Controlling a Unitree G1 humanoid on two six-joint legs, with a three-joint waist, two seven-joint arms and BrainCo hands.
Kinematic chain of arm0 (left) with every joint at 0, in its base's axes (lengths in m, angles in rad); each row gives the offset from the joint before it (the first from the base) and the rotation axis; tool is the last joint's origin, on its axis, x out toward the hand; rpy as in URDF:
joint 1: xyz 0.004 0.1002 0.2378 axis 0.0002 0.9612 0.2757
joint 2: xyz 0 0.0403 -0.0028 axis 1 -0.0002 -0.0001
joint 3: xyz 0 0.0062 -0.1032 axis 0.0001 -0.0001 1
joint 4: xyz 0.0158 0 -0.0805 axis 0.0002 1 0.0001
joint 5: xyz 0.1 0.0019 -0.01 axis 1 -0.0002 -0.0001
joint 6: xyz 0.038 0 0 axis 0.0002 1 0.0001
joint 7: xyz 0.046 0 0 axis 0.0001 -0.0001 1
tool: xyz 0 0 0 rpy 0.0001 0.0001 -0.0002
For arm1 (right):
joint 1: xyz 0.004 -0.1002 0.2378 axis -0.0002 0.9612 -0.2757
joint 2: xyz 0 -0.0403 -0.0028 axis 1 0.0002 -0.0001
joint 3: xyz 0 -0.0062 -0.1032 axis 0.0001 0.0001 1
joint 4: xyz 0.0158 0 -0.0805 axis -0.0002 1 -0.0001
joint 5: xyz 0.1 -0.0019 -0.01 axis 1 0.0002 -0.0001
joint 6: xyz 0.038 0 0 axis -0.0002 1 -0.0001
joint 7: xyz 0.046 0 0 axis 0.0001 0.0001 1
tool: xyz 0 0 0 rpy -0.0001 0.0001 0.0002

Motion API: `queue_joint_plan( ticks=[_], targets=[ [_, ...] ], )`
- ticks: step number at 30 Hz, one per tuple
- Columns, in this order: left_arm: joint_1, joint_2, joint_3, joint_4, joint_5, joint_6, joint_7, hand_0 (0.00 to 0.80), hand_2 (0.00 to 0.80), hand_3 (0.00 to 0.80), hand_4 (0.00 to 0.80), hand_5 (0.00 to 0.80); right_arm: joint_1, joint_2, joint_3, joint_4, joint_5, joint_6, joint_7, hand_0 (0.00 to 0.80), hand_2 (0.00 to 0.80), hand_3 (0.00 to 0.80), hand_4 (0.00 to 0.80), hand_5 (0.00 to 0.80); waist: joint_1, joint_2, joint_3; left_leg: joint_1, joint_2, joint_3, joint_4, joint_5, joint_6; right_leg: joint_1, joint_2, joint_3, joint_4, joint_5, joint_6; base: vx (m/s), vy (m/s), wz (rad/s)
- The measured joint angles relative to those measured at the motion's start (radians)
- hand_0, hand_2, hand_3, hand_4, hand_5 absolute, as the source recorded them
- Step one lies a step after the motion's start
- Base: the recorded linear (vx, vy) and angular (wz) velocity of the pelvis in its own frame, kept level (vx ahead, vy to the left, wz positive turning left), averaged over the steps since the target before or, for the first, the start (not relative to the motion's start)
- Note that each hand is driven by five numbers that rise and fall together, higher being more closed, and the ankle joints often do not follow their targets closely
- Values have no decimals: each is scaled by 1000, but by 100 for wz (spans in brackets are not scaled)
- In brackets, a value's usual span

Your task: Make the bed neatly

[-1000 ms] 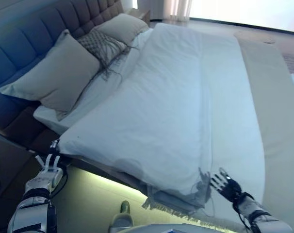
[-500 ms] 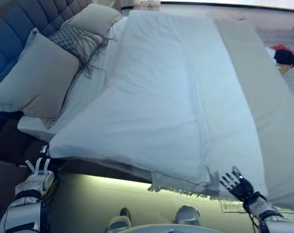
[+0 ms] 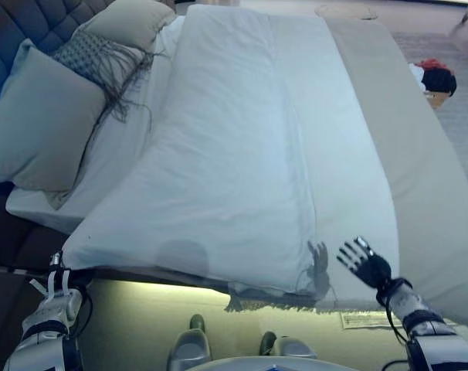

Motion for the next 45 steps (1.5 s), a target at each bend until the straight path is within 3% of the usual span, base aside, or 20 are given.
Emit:
queue_joint_plan(
  ticks=[12, 13, 14, 19, 29, 35, 40, 45],
  targets=[
    [47, -3, 0, 5, 11, 3, 0, 800, 800, 800, 800, 800, 50, 21, -20, 15, -9, 20, -9, 0, 0, 0, 0, 0, 1, -23, -15, 64, -12, 8, -77, -2, 17, 32, -5, 2, -31, 10, 21, -35, 95, -4],
    [48, -5, 0, 5, 12, 3, 0, 552, 552, 552, 552, 552, 50, 22, -20, 14, -9, 20, -10, 0, 0, 0, 0, 0, 2, -23, -15, 64, -12, 8, -76, -2, 17, 33, -5, 2, -31, 10, 21, 0, 0, 0],
    [53, -7, 0, 5, 12, 3, 0, 0, 0, 0, 0, 0, 50, 24, -20, 13, -9, 20, -11, 0, 0, 0, 0, 0, 2, -23, -15, 64, -12, 8, -75, -2, 17, 33, -5, 1, -31, 10, 21, 0, 0, 0],
    [75, -20, 0, 5, 72, 2, -2, 0, 0, 0, 0, 0, 55, 26, -24, 13, -9, 21, -17, 0, 0, 0, 0, 0, 18, -18, -15, 80, -14, 9, -77, -2, 18, 53, -4, -2, -47, 12, 24, -7, -11, 3],
    [180, -115, 0, 27, 266, 37, -52, 0, 0, 0, 0, 0, 136, 34, -63, 12, -9, 22, -16, 0, 0, 0, 0, 0, 56, 5, -73, 78, -23, 8, -91, -7, 25, 63, -11, -7, -63, 16, 33, -4, -51, 3],
    [288, -137, 37, 85, 305, -8, -82, 0, 0, 0, 0, 0, 187, 34, -98, 17, -13, 21, -3, 0, 0, 0, 0, 0, 73, 34, -116, 82, -31, 3, -113, -3, 29, 81, -11, -18, -95, 21, 40, 35, -70, 10],
    [327, -168, 37, 23, 273, -37, -147, 0, 0, 0, 0, 0, 206, 50, -100, 17, -21, 21, 2, 0, 0, 0, 0, 0, 118, 20, -126, 78, -37, -21, -122, 9, 31, 83, -12, -28, -98, 21, 41, 14, -58, 18],
    [323, -206, 1, -142, 149, -89, -216, 0, 0, 0, 0, 0, 208, 107, -107, 16, -21, 19, 1, 0, 0, 0, 0, 0, 136, -33, -138, 63, -40, -29, -128, 14, 34, 80, -13, -28, -99, 21, 42, 12, -44, 8]
  ],
)
